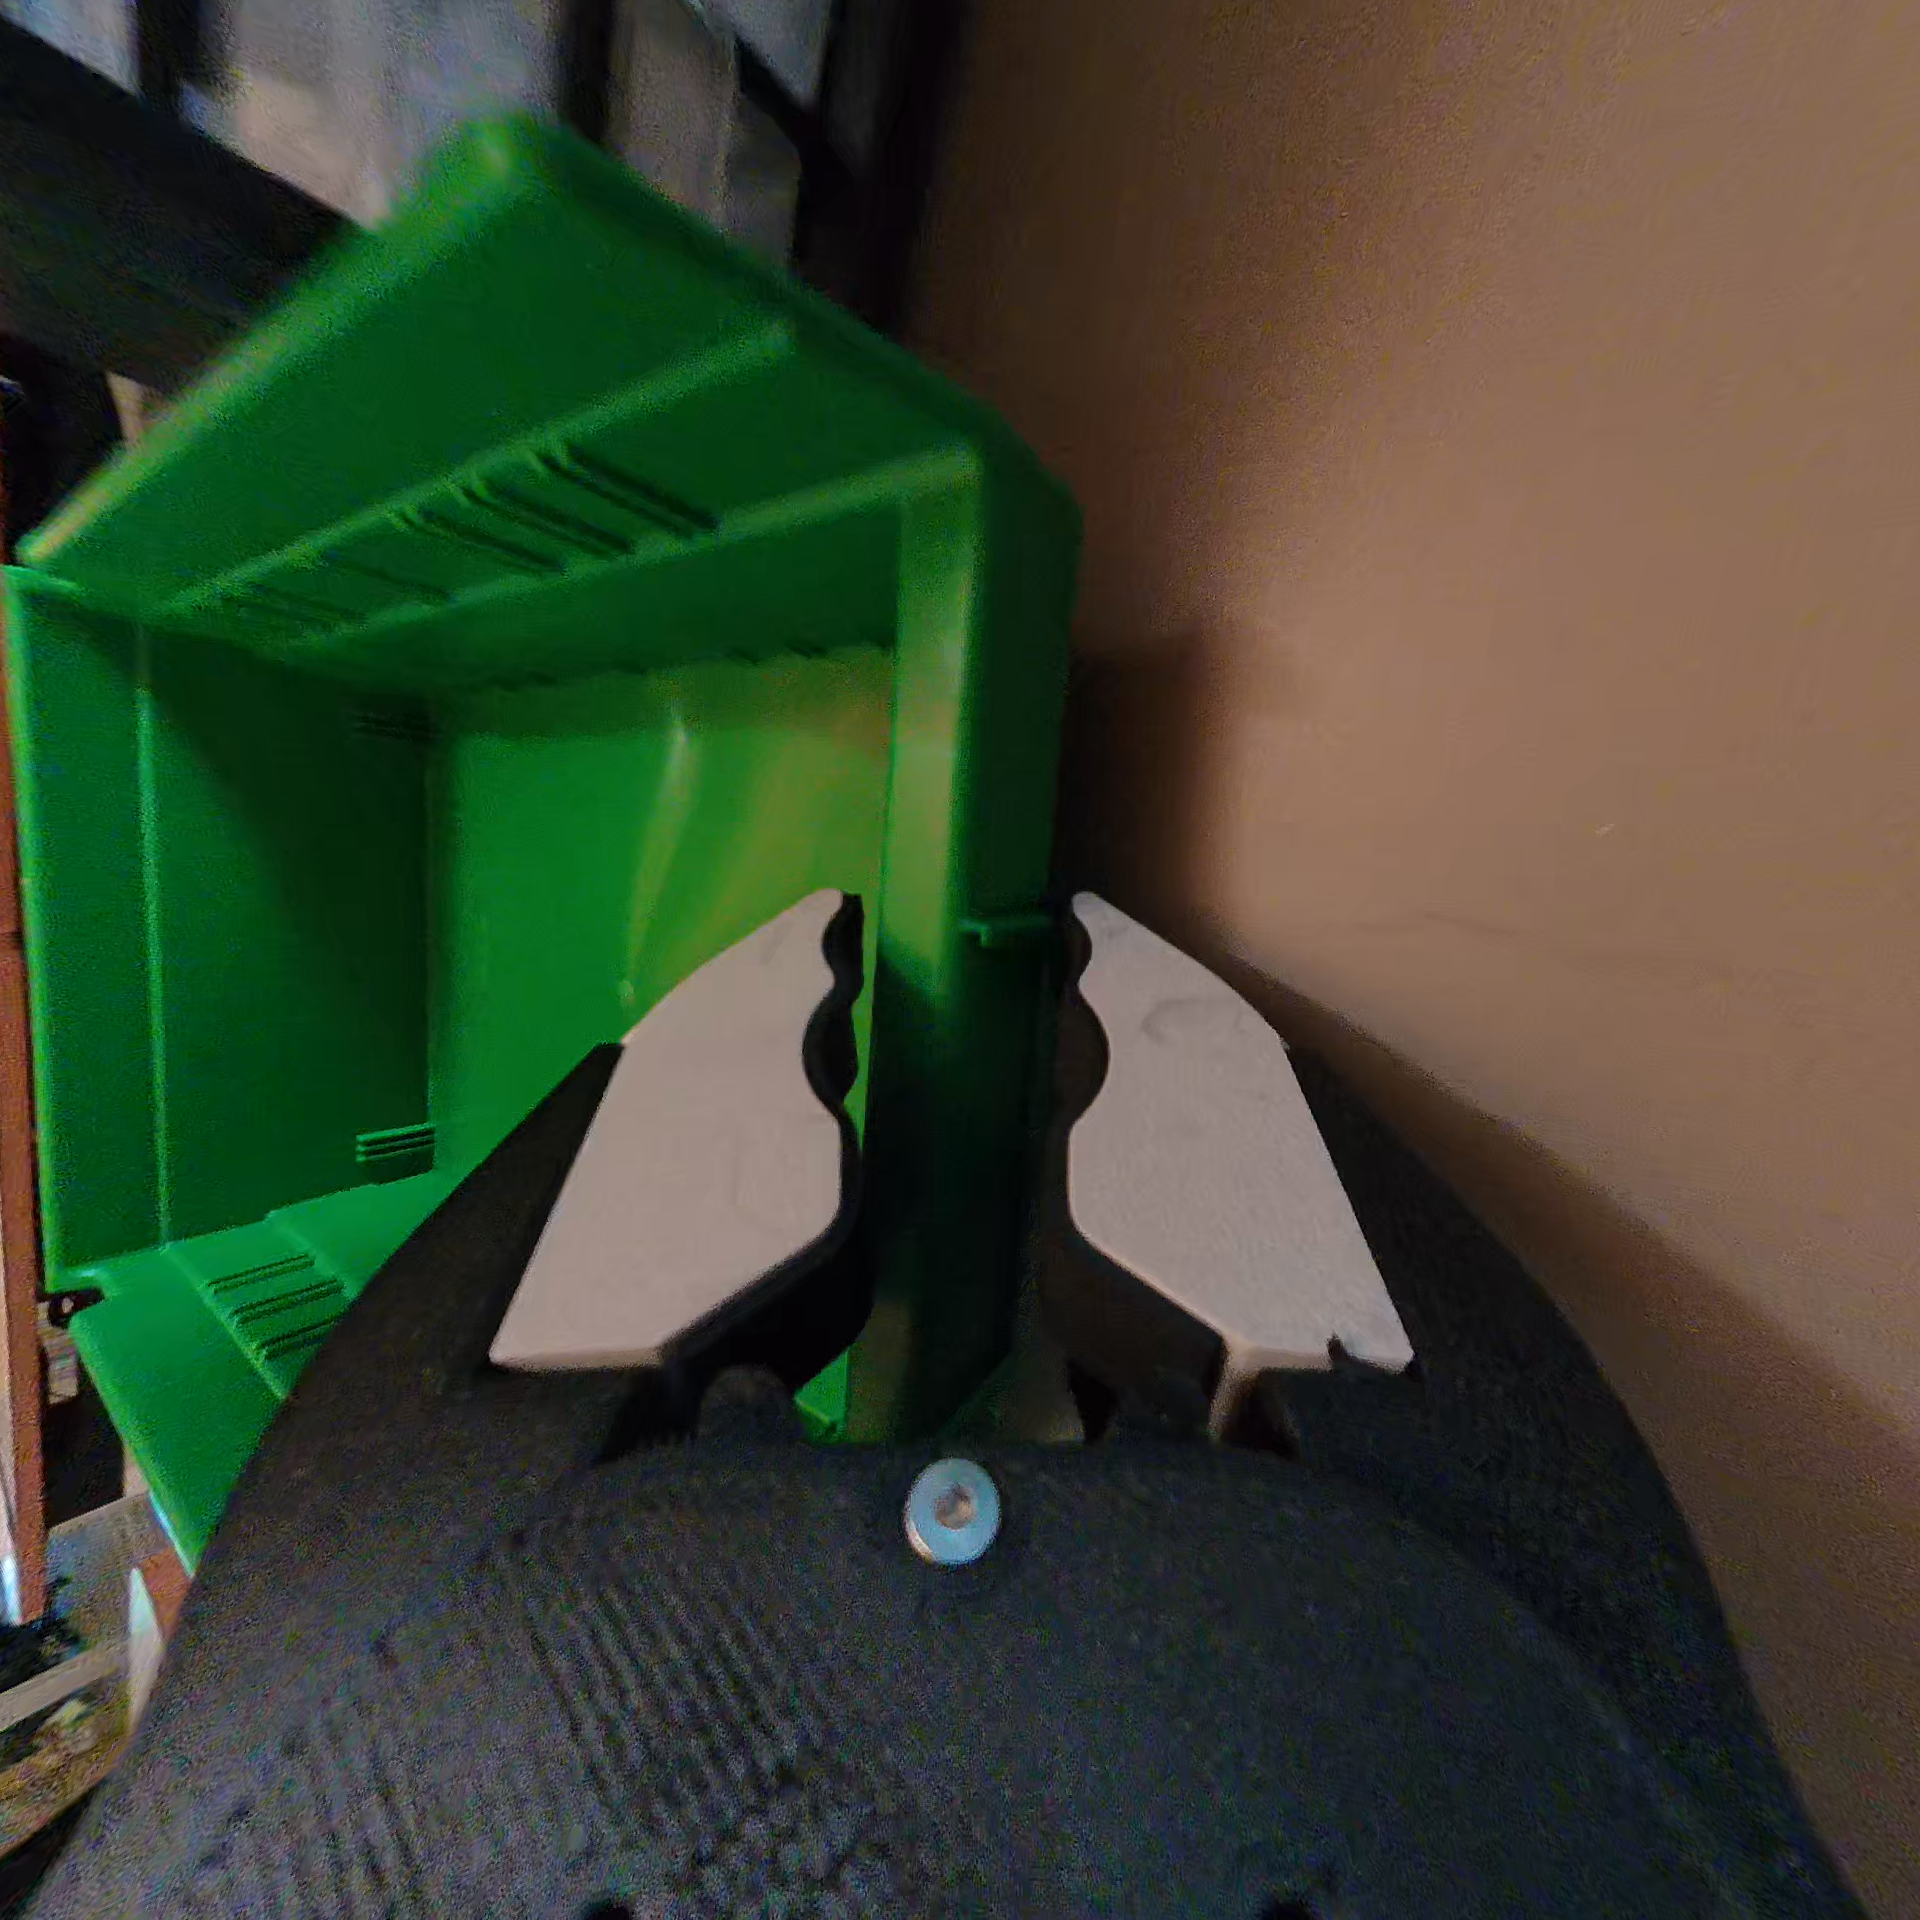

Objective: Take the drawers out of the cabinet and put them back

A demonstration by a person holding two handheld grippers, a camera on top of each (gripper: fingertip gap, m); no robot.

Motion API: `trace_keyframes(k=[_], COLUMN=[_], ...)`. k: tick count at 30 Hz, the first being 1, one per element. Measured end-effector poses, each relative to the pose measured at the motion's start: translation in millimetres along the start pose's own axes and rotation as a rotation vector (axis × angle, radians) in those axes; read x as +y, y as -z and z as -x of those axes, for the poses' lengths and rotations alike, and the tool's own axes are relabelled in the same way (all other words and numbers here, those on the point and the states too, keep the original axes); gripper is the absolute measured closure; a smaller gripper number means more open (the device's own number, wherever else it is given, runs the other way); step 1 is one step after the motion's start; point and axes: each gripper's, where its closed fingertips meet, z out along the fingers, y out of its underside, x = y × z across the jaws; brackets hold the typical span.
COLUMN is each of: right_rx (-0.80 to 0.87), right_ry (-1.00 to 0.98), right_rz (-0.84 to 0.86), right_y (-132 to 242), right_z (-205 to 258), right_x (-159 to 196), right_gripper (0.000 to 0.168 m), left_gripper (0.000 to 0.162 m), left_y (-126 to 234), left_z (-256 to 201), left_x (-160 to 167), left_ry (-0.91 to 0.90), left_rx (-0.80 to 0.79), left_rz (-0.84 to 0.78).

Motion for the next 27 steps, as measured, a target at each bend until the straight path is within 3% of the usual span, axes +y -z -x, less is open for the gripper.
trace_keyframes(k=[5,10,13,20,26,27], right_rx=[0.112,0.459,0.595,0.511,0.437,0.419], right_ry=[-0.269,-0.69,-0.877,-1.043,-1.055,-1.053], right_rz=[-0.338,-0.502,-0.541,-0.553,-0.476,-0.449], right_y=[50.3,95.4,105.1,82.4,58.7,51.8], right_z=[-25.0,-75.2,-78.7,-62.7,-54.5,-50.6], right_x=[-8.3,52.0,88.0,106.7,109.4,110.3], right_gripper=[0.131,0.124,0.116,0.109,0.11,0.111], left_gripper=[0.123,0.123,0.118,0.102,0.1,0.106], left_y=[41.0,73.9,66.1,34.8,2.0,-0.6], left_z=[-7.2,-48.4,-79.0,-118.3,-116.7,-119.2], left_x=[-58.1,-146.2,-185.9,-260.2,-282.5,-284.2], left_ry=[0.157,0.406,0.525,0.691,0.764,0.784], left_rx=[-0.028,0.136,0.237,0.351,0.207,0.21], left_rz=[-0.254,-0.538,-0.579,-0.626,-0.616,-0.618])
